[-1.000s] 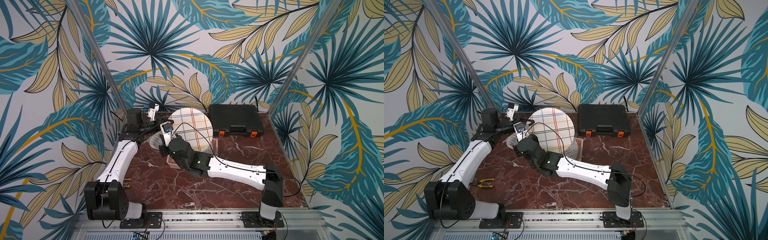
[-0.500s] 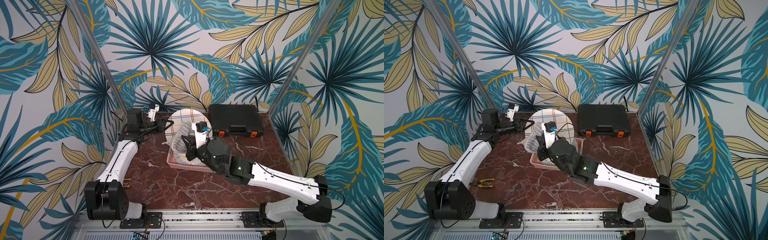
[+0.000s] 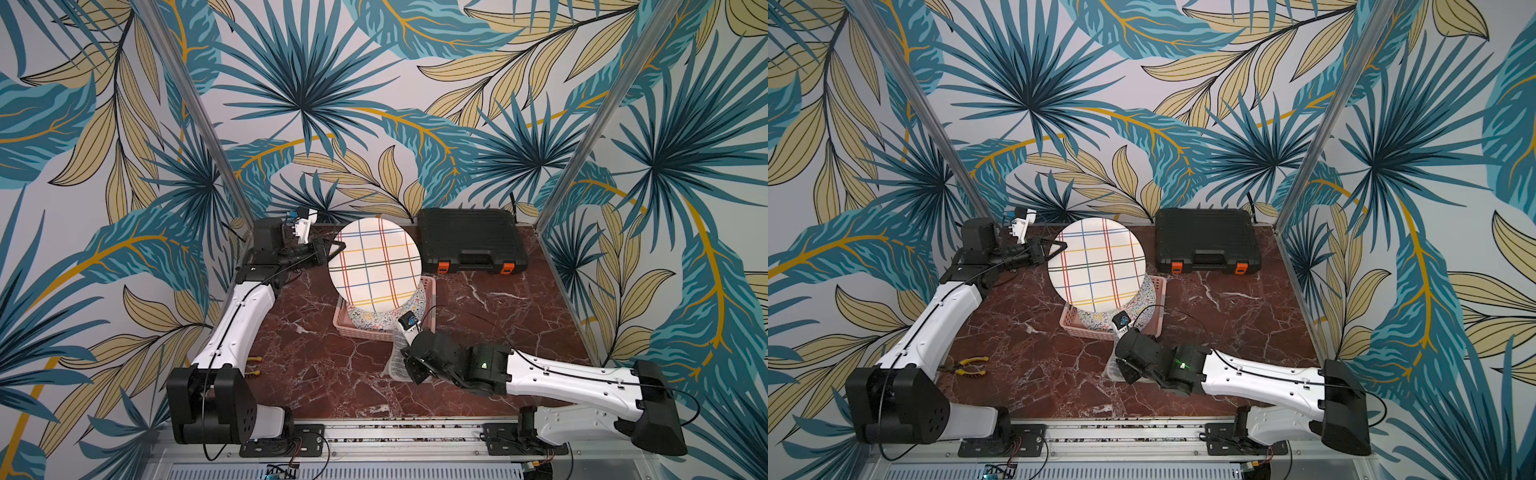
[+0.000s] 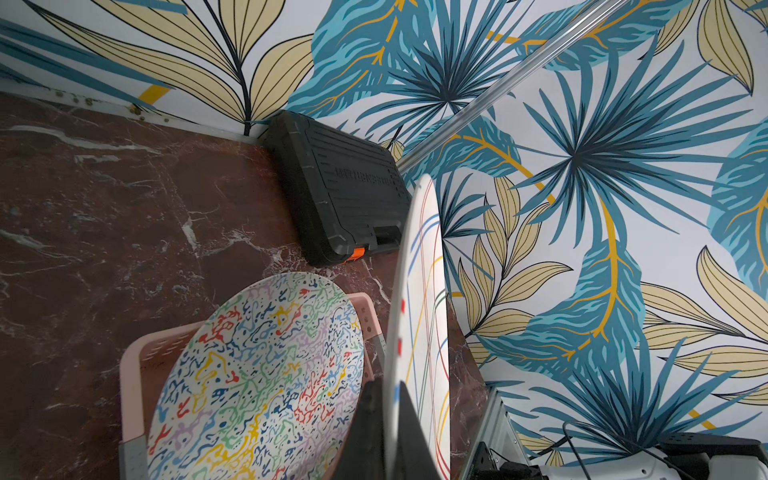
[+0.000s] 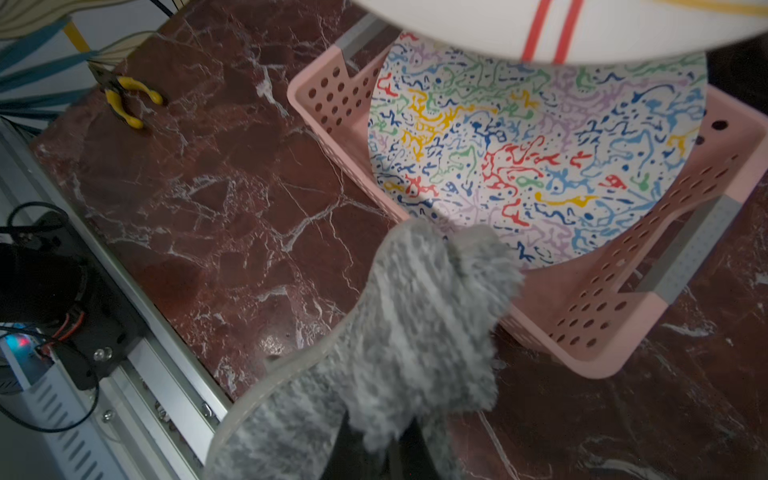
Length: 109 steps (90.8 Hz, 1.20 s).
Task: Wipe the wet plate dry
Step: Place the towel at the center of the board.
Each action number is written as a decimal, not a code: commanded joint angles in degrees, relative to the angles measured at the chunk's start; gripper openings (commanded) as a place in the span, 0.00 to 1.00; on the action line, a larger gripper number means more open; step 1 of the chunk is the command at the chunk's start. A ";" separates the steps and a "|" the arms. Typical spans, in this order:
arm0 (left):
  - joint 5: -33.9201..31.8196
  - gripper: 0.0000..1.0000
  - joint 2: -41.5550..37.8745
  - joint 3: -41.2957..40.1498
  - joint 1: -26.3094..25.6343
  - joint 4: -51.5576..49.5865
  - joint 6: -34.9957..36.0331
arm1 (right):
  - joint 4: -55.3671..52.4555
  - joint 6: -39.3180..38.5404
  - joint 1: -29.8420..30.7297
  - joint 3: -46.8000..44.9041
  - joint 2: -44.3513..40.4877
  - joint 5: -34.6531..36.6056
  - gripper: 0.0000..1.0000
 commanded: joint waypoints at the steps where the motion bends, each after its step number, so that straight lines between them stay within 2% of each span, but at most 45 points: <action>1: 0.34 0.00 -2.17 2.10 0.53 0.86 0.62 | 1.01 1.63 0.35 -1.61 3.58 -0.44 0.00; 29: 0.07 0.00 -2.78 2.57 0.54 0.03 1.21 | 7.59 2.80 0.35 -0.79 17.67 -2.33 0.00; 32: 0.07 0.00 -2.73 2.61 0.54 0.03 1.19 | 8.13 2.80 0.34 -0.90 18.25 -2.69 0.07; 35: 0.09 0.00 -2.77 2.59 0.53 0.01 1.23 | 8.34 2.93 0.35 -0.95 18.74 -2.45 0.21; 37: 0.11 0.00 -2.77 2.61 0.54 0.03 1.22 | 8.24 3.02 0.35 -0.93 19.03 -2.13 0.27; 46: 0.23 0.00 -3.04 2.61 0.54 0.08 1.33 | 6.82 2.69 0.35 -0.77 17.98 -1.30 0.38; 54: 0.63 0.00 -3.13 2.54 0.54 0.09 1.48 | 5.48 2.38 0.28 -1.28 13.13 -0.64 0.59; 58: 0.79 0.00 -3.13 2.43 0.46 0.15 1.54 | 4.44 1.90 -0.09 -1.59 9.65 -0.41 0.66; 64: 1.10 0.00 -3.13 2.27 0.53 0.49 1.60 | 2.84 1.41 -1.25 -1.99 4.76 -1.98 0.70; 75: 2.03 0.00 -2.72 2.25 0.53 0.82 1.62 | 1.27 0.78 -4.97 -2.54 -3.41 -10.35 0.74; 85: 3.81 0.00 -2.50 2.09 0.54 2.00 0.79 | 1.56 1.40 -10.70 -3.85 -9.79 -18.12 0.74; 99: 7.78 0.00 -2.60 1.70 0.29 3.21 0.60 | 6.12 7.31 -25.85 -6.24 -15.93 -29.93 0.74; 109: 11.63 0.00 -2.27 1.56 -0.51 3.44 0.83 | 10.20 9.65 -32.38 -4.36 -14.89 -38.04 0.74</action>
